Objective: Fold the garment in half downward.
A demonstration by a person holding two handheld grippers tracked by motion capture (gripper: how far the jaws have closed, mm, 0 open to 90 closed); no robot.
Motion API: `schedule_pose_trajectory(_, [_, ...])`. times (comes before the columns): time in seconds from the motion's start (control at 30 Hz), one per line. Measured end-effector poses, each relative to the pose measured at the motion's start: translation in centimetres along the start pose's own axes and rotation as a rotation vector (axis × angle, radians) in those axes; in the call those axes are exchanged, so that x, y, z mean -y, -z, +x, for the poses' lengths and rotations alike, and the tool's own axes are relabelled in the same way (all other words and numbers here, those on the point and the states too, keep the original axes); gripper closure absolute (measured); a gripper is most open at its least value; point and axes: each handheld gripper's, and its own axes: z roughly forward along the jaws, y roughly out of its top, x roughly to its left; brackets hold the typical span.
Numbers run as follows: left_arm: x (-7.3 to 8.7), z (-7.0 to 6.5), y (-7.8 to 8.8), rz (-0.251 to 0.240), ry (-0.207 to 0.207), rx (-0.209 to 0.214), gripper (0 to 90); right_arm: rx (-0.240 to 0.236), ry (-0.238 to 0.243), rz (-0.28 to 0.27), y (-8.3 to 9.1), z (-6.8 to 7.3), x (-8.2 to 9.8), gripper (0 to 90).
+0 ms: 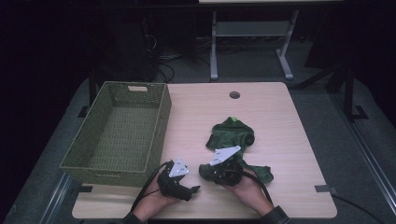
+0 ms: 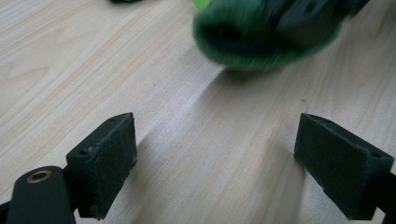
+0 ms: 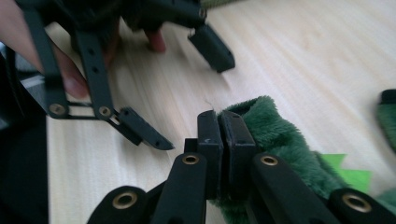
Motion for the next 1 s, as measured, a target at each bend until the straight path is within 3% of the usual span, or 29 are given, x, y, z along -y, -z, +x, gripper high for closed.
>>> schedule_pose_trajectory(0.53, [0.0,0.0,0.0,0.001,0.002,0.000,12.4,0.053,-0.102,-0.160,6.0,-2.6,1.6,85.9])
schedule_pose_trajectory(0.83, [0.0,0.0,0.0,0.001,0.000,0.000,12.4,0.117,-0.153,-0.176,8.1,-4.1,3.7,86.1])
schedule_pose_trajectory(1.0, [0.0,0.0,0.0,0.002,0.001,0.001,12.4,0.153,-0.193,-0.151,8.9,-4.5,5.2,86.2])
